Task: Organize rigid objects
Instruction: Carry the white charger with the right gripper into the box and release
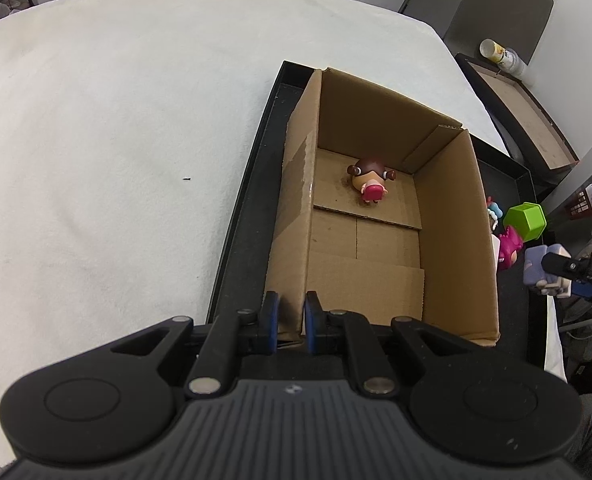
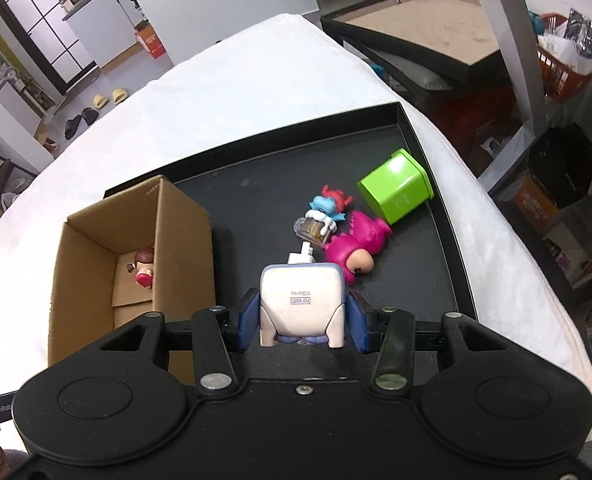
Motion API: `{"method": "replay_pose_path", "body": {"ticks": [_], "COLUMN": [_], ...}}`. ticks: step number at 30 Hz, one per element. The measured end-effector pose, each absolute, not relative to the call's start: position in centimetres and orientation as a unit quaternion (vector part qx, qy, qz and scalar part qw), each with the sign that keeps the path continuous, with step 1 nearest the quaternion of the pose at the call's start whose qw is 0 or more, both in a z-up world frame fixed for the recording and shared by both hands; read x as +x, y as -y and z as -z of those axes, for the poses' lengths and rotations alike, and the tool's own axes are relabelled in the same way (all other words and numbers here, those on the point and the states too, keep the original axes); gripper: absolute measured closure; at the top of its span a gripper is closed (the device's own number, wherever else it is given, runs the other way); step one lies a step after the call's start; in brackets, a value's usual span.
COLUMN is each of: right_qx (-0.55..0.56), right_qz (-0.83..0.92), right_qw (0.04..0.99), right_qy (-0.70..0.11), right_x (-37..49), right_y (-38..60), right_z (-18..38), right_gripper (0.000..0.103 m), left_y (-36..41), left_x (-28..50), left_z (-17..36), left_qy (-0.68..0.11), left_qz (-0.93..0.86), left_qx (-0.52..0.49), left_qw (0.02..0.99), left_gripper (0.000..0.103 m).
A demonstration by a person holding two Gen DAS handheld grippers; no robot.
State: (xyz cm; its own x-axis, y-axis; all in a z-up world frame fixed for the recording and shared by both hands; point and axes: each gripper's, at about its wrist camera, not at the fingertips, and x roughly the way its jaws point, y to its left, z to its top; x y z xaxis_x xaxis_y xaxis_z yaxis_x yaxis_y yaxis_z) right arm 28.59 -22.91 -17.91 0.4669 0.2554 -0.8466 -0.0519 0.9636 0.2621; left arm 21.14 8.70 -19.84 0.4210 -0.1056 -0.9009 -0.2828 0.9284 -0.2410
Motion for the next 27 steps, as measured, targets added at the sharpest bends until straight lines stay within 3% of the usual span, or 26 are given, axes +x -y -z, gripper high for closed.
{"method": "replay_pose_path", "body": {"ticks": [27], "right_qx": [0.068], "right_qz": [-0.151], "right_qw": [0.864], "right_qy": [-0.475], "right_x": [29.0], "right_y": [14.5], "right_z": [13.1], "right_gripper": [0.058], "left_y": [-9.7], "left_x": [20.8], "left_z": [19.9], "left_qy": [-0.528], "left_qz": [-0.034], "left_qx": [-0.197], "left_qw": [0.825], "left_gripper": [0.091]}}
